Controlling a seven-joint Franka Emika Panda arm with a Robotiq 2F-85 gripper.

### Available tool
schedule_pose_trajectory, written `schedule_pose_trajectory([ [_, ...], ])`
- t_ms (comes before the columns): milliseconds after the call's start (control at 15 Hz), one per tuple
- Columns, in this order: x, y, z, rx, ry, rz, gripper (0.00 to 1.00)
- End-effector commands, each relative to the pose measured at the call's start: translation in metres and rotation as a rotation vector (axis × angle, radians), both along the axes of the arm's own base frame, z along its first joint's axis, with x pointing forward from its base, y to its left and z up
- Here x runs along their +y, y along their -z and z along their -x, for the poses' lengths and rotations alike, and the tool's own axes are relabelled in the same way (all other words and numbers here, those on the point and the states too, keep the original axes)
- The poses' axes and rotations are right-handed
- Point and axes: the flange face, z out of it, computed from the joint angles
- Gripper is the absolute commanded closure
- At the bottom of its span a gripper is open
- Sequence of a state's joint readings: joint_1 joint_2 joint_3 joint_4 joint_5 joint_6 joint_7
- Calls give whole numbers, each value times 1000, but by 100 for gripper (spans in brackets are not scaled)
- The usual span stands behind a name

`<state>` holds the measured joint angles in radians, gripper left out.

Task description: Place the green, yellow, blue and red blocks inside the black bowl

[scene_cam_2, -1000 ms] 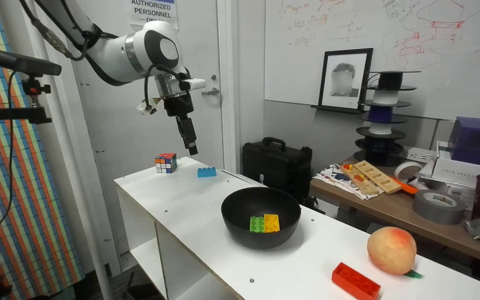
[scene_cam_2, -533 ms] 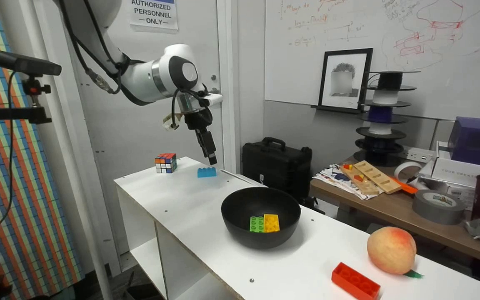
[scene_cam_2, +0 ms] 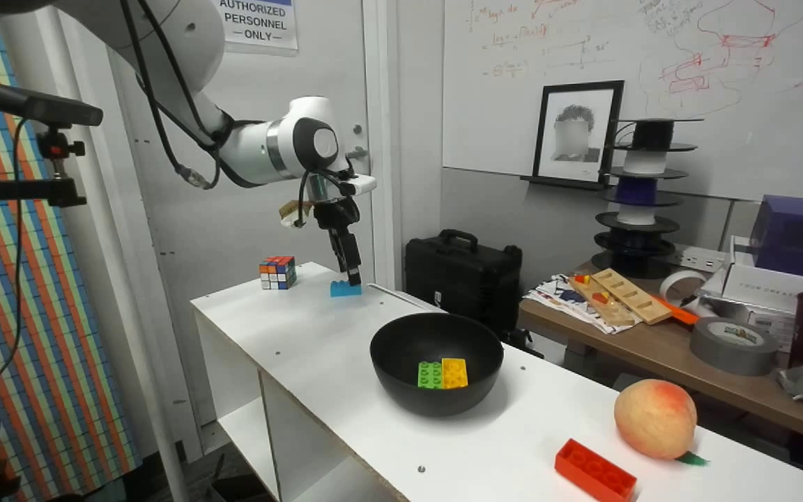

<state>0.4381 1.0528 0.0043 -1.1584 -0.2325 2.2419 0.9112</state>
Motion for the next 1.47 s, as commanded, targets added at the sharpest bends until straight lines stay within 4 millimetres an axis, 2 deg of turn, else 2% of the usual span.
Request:
schedule_pose_trajectory([
  [0, 18, -5, -6, 37, -43, -24, 0],
  [267, 27, 2, -4, 75, -77, -13, 0],
  [600, 25, 19, -3, 116, -79, 13, 0],
  [933, 23, 24, -7, 129, -64, 12, 0],
  [1000, 22, 23, -8, 135, -64, 9, 25],
  [1067, 22, 23, -9, 141, -65, 8, 26],
  [1400, 19, 13, -10, 158, -65, -5, 67],
])
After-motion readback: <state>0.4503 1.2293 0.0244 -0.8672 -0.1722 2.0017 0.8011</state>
